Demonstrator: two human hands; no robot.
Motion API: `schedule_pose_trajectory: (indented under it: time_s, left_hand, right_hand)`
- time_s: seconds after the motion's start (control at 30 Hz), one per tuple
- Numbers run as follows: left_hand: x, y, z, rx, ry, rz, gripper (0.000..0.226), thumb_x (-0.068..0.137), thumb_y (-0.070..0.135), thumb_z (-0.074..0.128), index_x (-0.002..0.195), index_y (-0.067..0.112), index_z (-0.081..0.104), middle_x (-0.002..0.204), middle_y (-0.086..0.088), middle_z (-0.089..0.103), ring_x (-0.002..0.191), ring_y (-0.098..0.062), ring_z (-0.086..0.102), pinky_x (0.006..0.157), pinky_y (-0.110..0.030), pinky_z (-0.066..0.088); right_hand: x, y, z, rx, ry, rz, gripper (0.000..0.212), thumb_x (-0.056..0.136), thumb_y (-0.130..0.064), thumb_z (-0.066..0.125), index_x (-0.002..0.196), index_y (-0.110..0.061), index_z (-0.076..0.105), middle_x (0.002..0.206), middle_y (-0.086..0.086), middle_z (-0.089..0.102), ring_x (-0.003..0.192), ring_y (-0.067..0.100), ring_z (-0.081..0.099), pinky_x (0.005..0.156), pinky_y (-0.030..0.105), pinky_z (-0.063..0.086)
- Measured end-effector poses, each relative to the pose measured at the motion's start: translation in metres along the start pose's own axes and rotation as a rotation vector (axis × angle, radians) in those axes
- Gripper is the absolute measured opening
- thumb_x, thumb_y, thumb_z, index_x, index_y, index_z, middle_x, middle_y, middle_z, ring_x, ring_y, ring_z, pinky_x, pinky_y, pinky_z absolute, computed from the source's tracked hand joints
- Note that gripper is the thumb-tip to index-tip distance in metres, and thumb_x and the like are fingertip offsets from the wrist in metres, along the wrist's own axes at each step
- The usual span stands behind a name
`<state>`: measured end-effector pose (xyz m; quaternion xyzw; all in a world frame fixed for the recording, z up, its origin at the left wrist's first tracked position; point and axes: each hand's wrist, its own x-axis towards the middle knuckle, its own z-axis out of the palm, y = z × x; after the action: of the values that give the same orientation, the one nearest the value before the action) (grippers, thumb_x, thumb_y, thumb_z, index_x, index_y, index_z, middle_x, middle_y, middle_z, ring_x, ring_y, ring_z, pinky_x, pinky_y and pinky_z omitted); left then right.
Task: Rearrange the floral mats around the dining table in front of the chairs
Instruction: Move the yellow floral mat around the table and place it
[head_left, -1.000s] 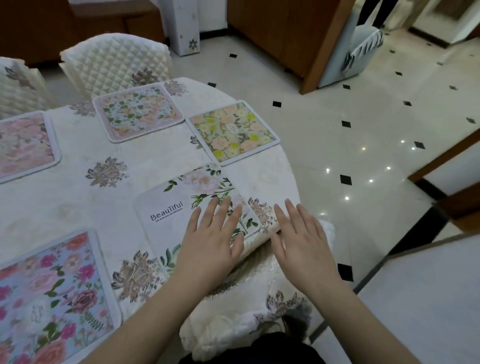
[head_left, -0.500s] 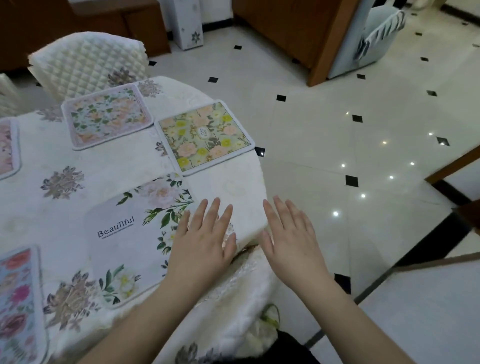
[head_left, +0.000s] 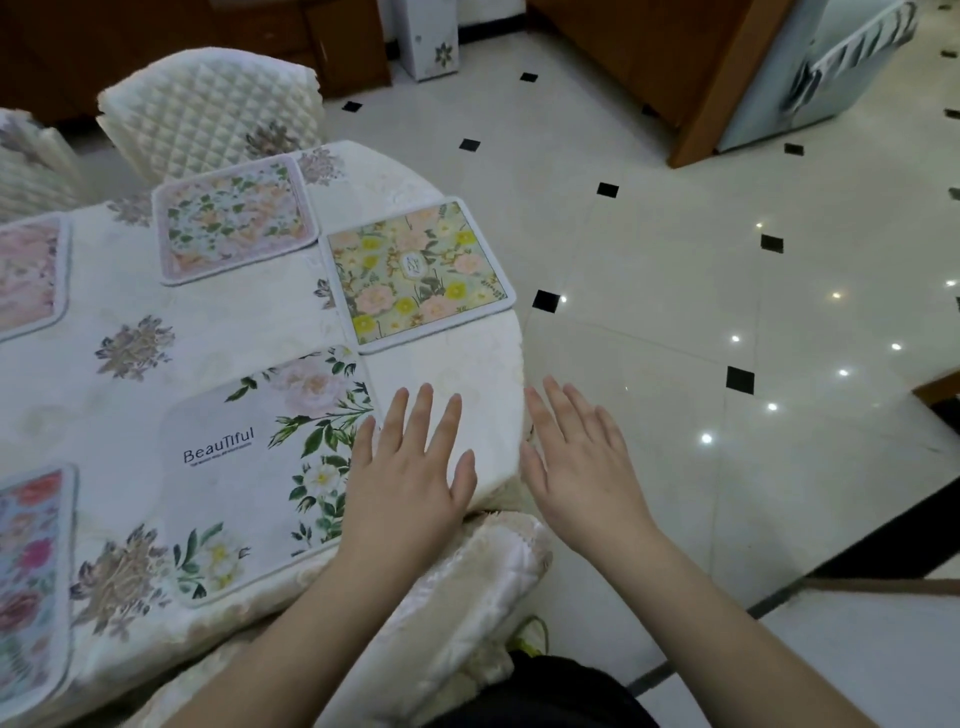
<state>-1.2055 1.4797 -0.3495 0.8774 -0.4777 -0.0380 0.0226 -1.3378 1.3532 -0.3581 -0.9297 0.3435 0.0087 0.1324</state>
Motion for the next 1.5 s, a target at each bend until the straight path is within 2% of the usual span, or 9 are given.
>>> schedule_pose_trajectory:
  time_s: [0.13,0.23,0.4,0.53,0.83,1.07,1.23,1.37,1.5]
  left_hand:
    - [0.011,-0.006,0.007,0.004,0.024,0.016,0.063,0.097,0.047,0.018,0.153,0.021,0.032,0.16,-0.007,0.03,0.149,-0.027,0.021,0.12,-0.051,0.018]
    - [0.018,-0.003,0.008,0.005,0.069,0.047,0.061,0.098,0.045,0.027,0.152,0.019,0.034,0.161,-0.007,0.025,0.15,-0.027,0.015,0.121,-0.047,0.007]
    - [0.03,0.018,0.006,-0.01,0.118,0.088,0.06,0.097,0.043,0.028,0.149,0.017,0.04,0.158,-0.008,0.032,0.148,-0.029,0.022,0.118,-0.048,0.012]
    - [0.052,0.043,0.011,0.011,0.08,0.063,0.062,0.097,0.045,0.022,0.152,0.019,0.033,0.16,-0.006,0.028,0.149,-0.028,0.017,0.119,-0.049,0.01]
    - [0.122,0.151,0.027,0.069,0.023,-0.003,0.062,0.097,0.043,0.027,0.154,0.019,0.027,0.16,-0.005,0.03,0.15,-0.027,0.017,0.119,-0.05,0.009]
    - [0.161,0.211,0.016,0.051,0.083,-0.034,0.062,0.098,0.042,0.025,0.155,0.018,0.024,0.161,-0.006,0.024,0.15,-0.028,0.015,0.12,-0.048,0.007]
    - [0.182,0.22,0.016,0.066,0.107,-0.021,0.063,0.098,0.042,0.024,0.156,0.019,0.019,0.164,-0.005,0.014,0.151,-0.028,0.008,0.12,-0.047,0.01]
    - [0.202,0.211,0.023,0.044,0.112,-0.053,0.062,0.098,0.041,0.023,0.155,0.019,0.022,0.163,-0.004,0.016,0.151,-0.028,0.011,0.121,-0.046,0.012]
    - [0.224,0.195,0.033,0.023,0.124,-0.093,0.063,0.098,0.041,0.025,0.156,0.018,0.021,0.164,-0.003,0.015,0.151,-0.025,0.011,0.121,-0.047,0.011]
  right_hand:
    - [0.005,-0.003,-0.002,-0.039,0.002,-0.007,0.059,0.103,-0.042,0.023,0.157,-0.025,0.003,0.166,-0.004,0.002,0.152,0.014,-0.001,0.121,0.038,-0.004]
    - [0.008,0.004,-0.007,-0.095,0.029,-0.017,0.06,0.103,-0.043,0.025,0.157,-0.025,0.005,0.166,-0.004,0.003,0.152,0.016,-0.001,0.121,0.04,-0.006]
    - [0.02,0.024,-0.015,-0.106,0.068,-0.002,0.06,0.103,-0.042,0.025,0.157,-0.024,0.009,0.166,-0.002,0.004,0.152,0.017,0.0,0.121,0.042,-0.009]
    - [0.037,0.053,-0.015,-0.086,0.059,-0.021,0.06,0.103,-0.042,0.024,0.157,-0.025,0.005,0.166,-0.002,0.003,0.152,0.018,-0.001,0.119,0.041,-0.013]
    - [0.079,0.17,-0.046,-0.04,0.027,-0.095,0.061,0.102,-0.041,0.024,0.157,-0.022,0.008,0.166,-0.003,0.002,0.152,0.018,-0.004,0.12,0.042,-0.012]
    - [0.097,0.237,-0.069,-0.055,0.034,-0.1,0.061,0.102,-0.042,0.024,0.157,-0.023,0.007,0.166,-0.003,0.001,0.152,0.02,-0.003,0.121,0.044,-0.01]
    - [0.121,0.251,-0.074,-0.036,0.054,-0.11,0.06,0.101,-0.041,0.024,0.157,-0.021,0.012,0.165,-0.001,0.007,0.152,0.022,0.003,0.122,0.046,-0.004]
    - [0.147,0.25,-0.073,-0.037,0.051,-0.145,0.062,0.099,-0.042,0.021,0.157,-0.021,0.015,0.165,-0.002,0.007,0.152,0.021,0.005,0.121,0.045,-0.003]
    - [0.181,0.245,-0.07,-0.064,0.033,-0.182,0.06,0.101,-0.04,0.027,0.157,-0.022,0.013,0.165,-0.001,0.005,0.152,0.021,0.004,0.121,0.045,-0.005]
